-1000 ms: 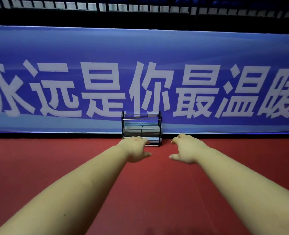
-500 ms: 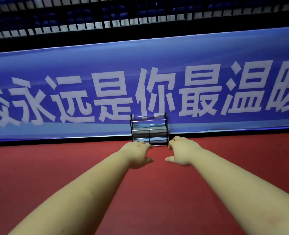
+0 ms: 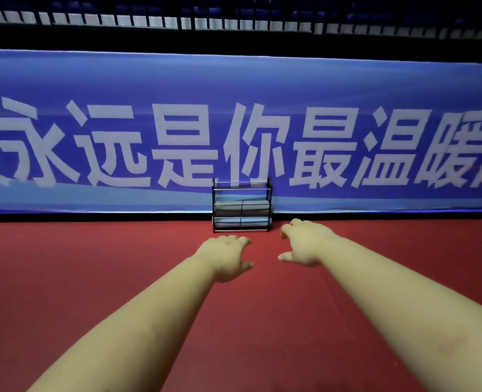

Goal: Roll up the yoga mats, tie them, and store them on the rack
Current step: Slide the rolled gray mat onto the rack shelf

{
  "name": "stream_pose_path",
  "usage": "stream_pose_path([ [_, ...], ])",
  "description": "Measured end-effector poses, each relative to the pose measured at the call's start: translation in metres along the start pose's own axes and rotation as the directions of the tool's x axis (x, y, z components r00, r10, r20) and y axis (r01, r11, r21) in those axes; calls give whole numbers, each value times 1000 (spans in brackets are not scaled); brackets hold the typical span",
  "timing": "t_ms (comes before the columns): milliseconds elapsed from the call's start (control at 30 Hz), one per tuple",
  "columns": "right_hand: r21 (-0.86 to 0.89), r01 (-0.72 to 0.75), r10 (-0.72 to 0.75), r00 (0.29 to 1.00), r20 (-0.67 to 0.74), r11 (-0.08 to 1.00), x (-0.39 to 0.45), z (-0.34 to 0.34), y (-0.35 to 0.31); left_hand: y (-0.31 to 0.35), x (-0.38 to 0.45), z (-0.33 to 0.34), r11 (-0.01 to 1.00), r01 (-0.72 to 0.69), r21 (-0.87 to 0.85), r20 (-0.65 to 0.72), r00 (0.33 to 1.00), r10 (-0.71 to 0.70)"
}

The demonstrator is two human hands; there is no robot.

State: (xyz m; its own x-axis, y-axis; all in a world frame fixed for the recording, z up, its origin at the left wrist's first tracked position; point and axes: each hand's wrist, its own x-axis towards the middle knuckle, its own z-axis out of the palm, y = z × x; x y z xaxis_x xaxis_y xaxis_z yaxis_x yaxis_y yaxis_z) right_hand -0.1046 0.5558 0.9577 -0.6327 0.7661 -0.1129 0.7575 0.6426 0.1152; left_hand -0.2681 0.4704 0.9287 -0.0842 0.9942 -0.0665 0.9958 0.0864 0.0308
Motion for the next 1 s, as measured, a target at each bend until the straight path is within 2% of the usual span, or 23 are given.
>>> stream_pose_path([
  [133,-14,-61,62,994,90,998,-28,12,-42,-24,-35,22,998,-19,-55,62,998,23],
  [333,-48,-99,104,989,109,994,-58,8,-75,-36,-65,21,985,-93,-143,3,996,94],
  [600,-50,-102,108,986,130,993,-97,12,-96,-30,-95,17,981,-116,-158,-3,993,117],
  [767,-44,-132,137,980,146,990,-145,17,-83,1,-107,19,979,-120,-162,13,992,123],
  [1000,-45,-151,155,980,128,988,-234,30,-45,84,-156,28,976,-125,-180,-1,992,127],
])
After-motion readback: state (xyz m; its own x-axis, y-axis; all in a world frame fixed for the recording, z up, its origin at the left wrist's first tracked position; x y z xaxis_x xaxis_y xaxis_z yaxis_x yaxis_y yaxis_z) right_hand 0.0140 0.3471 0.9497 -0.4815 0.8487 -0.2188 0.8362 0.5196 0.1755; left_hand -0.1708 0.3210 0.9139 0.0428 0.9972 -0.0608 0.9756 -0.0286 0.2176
